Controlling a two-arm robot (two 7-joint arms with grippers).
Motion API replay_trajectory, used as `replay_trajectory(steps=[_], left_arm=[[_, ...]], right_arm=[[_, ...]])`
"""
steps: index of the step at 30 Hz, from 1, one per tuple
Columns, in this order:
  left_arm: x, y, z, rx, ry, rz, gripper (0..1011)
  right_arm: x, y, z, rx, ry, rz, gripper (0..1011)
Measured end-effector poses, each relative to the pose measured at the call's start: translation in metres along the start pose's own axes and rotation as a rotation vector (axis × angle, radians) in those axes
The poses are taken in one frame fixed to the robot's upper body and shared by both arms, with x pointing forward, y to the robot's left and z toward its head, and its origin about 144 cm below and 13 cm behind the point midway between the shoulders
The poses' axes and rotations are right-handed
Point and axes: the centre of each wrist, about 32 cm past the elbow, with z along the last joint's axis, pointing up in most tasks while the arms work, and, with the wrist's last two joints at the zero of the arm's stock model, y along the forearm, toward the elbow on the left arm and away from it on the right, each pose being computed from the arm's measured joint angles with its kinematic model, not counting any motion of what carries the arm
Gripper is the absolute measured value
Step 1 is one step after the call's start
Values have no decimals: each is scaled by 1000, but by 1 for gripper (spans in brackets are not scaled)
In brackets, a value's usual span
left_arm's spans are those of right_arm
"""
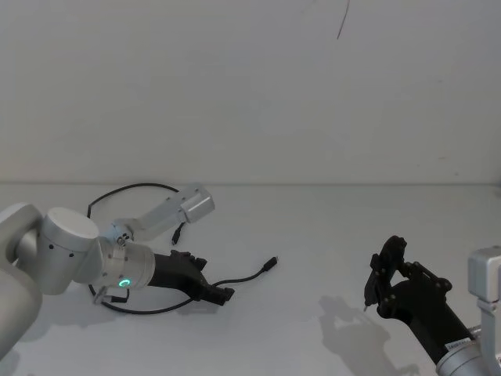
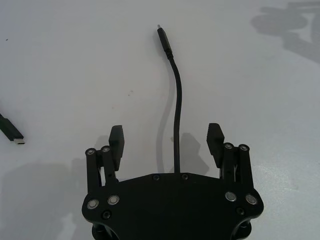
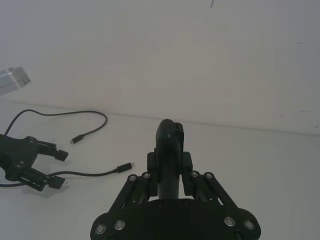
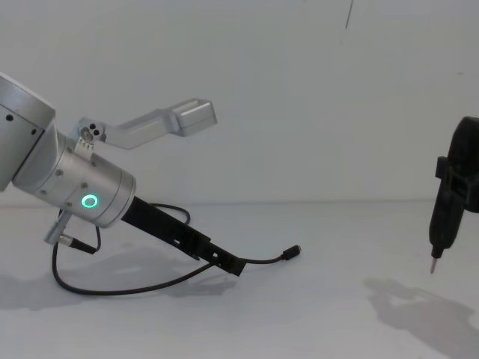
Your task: Pick up the data cable with the one hand.
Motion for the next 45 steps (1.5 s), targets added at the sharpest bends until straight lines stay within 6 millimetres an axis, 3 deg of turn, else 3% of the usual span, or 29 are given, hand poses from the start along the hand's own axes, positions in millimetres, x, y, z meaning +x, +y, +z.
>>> replay_trajectory(steps=[6, 10, 13, 23, 31, 33, 45], left_arm=[[0, 0, 0, 4, 4, 3, 856], [0, 0, -1, 6, 5, 5, 710], [0, 0, -1, 7, 6, 6, 658], [0, -1, -1, 9, 9, 8, 291], [0, -1, -1, 10, 9, 9, 74], [0, -1, -1, 10, 9, 9, 37], [0, -1, -1, 11, 10, 9, 37]], right_arm=[[0, 0, 0, 0, 0, 0, 263], [0, 0, 0, 0, 0, 0, 263], [0, 0, 0, 0, 0, 0, 263], [0, 0, 0, 0, 0, 0, 263], [0, 0, 0, 0, 0, 0, 263], [0, 0, 0, 0, 0, 0, 263], [0, 0, 0, 0, 0, 0, 263]])
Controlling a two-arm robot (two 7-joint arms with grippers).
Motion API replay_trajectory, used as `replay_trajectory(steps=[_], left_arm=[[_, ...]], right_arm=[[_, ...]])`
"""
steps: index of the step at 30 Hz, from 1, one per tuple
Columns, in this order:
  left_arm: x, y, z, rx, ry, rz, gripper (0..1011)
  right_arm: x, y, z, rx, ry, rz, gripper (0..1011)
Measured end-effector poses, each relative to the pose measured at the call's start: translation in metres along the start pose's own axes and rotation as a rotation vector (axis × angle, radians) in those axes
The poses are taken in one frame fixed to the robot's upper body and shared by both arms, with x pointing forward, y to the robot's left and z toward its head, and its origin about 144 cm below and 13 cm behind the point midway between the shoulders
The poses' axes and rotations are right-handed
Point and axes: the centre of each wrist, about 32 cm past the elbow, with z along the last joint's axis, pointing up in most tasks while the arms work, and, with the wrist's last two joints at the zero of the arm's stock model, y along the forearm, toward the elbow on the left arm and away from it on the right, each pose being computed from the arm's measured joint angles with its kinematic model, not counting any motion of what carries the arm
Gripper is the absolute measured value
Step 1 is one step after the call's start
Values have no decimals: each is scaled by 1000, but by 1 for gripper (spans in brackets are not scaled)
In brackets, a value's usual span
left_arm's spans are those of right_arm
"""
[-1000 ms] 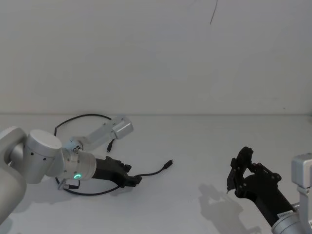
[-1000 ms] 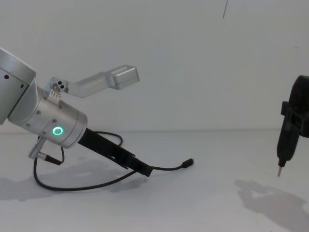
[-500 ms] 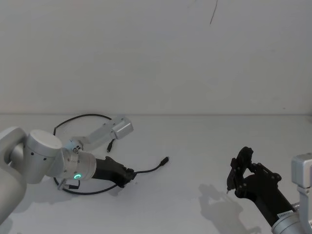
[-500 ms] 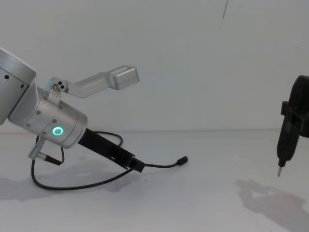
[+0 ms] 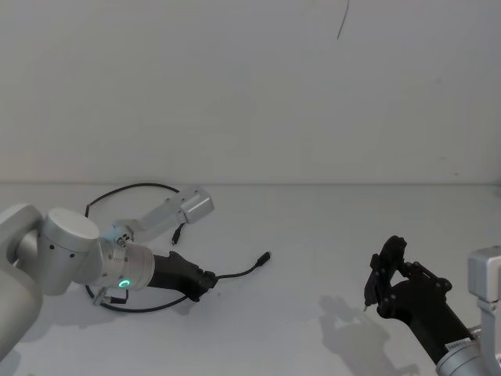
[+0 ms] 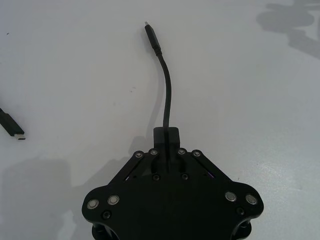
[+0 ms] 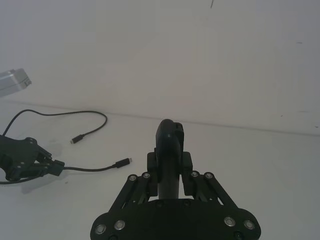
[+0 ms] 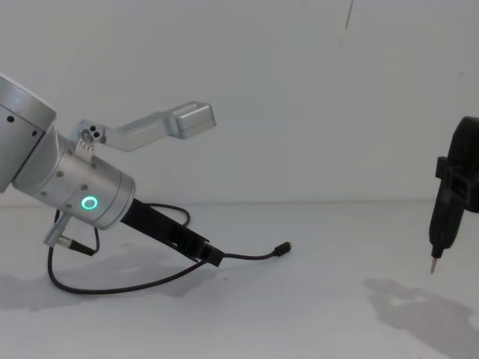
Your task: Pick up the data cable with the one hand.
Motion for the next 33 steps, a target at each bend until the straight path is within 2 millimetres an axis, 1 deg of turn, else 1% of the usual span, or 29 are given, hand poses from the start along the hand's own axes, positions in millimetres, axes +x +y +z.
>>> replay_trajectory(steps=[15, 23, 33], left_arm=[[0, 0, 0, 0, 0, 0, 36], [0, -4, 4, -6, -20, -17, 37], [3, -13, 15, -19, -108, -89, 36]], right_arm=[[0, 0, 0, 0, 0, 0, 263], [1, 0, 0, 2, 0, -2, 263], [14, -8, 2, 26, 22, 5, 263]])
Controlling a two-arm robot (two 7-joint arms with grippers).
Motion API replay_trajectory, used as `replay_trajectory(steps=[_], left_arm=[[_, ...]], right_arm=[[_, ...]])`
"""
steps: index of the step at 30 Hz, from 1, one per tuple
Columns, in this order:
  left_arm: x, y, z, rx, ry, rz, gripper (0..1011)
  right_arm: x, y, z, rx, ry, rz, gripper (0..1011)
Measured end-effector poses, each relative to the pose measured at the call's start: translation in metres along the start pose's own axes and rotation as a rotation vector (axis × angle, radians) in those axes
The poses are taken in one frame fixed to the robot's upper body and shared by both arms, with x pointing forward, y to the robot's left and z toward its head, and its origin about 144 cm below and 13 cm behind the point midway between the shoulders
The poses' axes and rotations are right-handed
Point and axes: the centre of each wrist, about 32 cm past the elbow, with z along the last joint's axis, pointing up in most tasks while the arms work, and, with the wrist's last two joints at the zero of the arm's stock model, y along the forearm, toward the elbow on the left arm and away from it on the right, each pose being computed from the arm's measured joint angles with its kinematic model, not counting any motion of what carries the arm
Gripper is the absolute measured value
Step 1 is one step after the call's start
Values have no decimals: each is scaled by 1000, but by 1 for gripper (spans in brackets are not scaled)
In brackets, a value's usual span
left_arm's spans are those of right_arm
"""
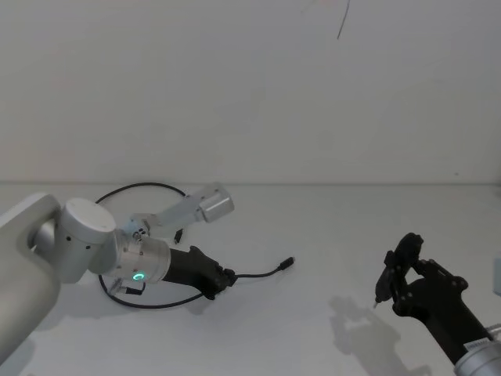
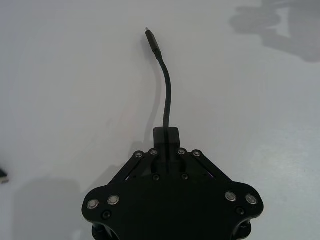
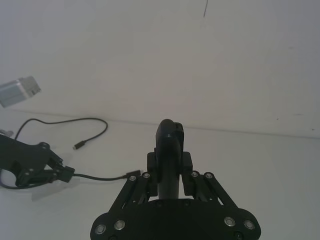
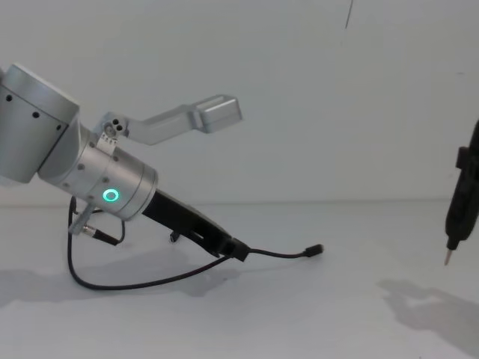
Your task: Pick up the data cable with the one hand.
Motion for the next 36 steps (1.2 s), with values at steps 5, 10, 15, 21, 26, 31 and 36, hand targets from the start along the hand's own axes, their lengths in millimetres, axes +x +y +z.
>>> replay_trajectory(steps=[5, 10, 15, 21, 26, 31, 36], left_arm=[[4, -4, 4, -5, -49, -40, 36], [10, -6, 9, -16, -114, -84, 36], [15, -6, 12, -34, -164, -108, 36], [22, 2, 16, -89, -254, -127, 36], [27, 13, 17, -129, -296, -126, 37], [30, 24, 17, -164, -326, -137, 36], [31, 31, 17, -182, -342, -165, 37]], right_arm=[[7, -6, 1, 10, 24, 15, 263], [12, -13, 3, 18, 44, 36, 263], [15, -18, 5, 24, 59, 58, 263], [16, -20, 7, 37, 63, 82, 263], [15, -19, 9, 51, 55, 92, 263], [12, -15, 11, 70, 43, 95, 263], [9, -9, 15, 93, 34, 94, 263]])
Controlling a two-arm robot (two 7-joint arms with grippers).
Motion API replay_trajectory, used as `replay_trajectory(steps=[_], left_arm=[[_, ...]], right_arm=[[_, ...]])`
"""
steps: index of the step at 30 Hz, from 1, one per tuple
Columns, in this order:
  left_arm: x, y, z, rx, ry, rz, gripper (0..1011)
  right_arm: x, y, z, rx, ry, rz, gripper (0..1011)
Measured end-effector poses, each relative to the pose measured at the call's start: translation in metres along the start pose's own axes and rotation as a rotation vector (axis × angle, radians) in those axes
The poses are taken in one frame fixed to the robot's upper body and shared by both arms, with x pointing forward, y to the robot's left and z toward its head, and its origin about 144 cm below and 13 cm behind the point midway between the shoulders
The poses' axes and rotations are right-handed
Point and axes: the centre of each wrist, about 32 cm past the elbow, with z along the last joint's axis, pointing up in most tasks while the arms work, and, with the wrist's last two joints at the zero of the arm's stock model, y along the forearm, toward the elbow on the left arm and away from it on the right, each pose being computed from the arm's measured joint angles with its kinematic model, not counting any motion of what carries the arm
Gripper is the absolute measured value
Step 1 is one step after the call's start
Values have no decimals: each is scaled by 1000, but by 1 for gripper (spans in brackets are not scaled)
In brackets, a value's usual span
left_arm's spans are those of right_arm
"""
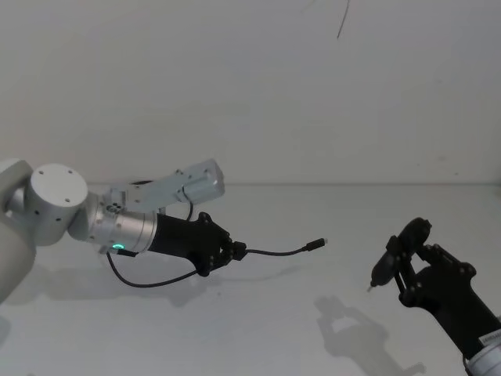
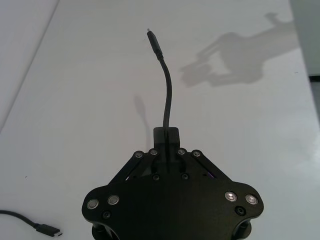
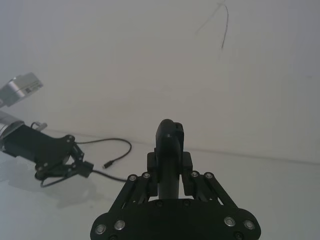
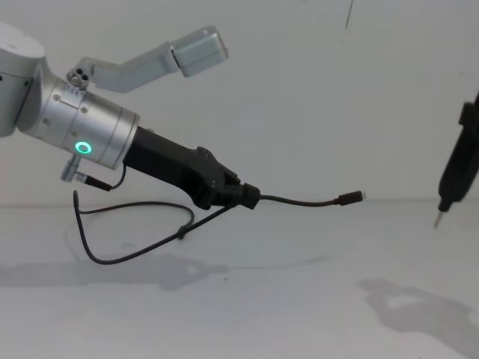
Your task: Pick up the data cable with the one hand.
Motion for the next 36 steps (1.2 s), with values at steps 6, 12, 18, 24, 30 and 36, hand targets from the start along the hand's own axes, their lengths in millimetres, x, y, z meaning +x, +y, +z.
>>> replay_trajectory(steps=[6, 12, 18, 24, 30, 36], left_arm=[[0, 6, 1, -10, -8, -37, 36], [0, 10, 1, -14, -15, -69, 36], [0, 13, 1, -16, -19, -90, 36], [-1, 14, 2, -18, -21, -101, 37], [-1, 15, 2, -19, -22, -108, 36], [-1, 15, 2, -19, -23, -113, 36]], right_arm=[[-3, 8, 5, 27, -5, 1, 263], [-5, 15, 10, 50, -5, 4, 263], [-6, 20, 9, 57, 1, 3, 263], [-5, 27, 7, 57, 11, 3, 263], [-5, 33, 2, 53, 21, 6, 263], [-4, 40, 0, 51, 27, 13, 263]])
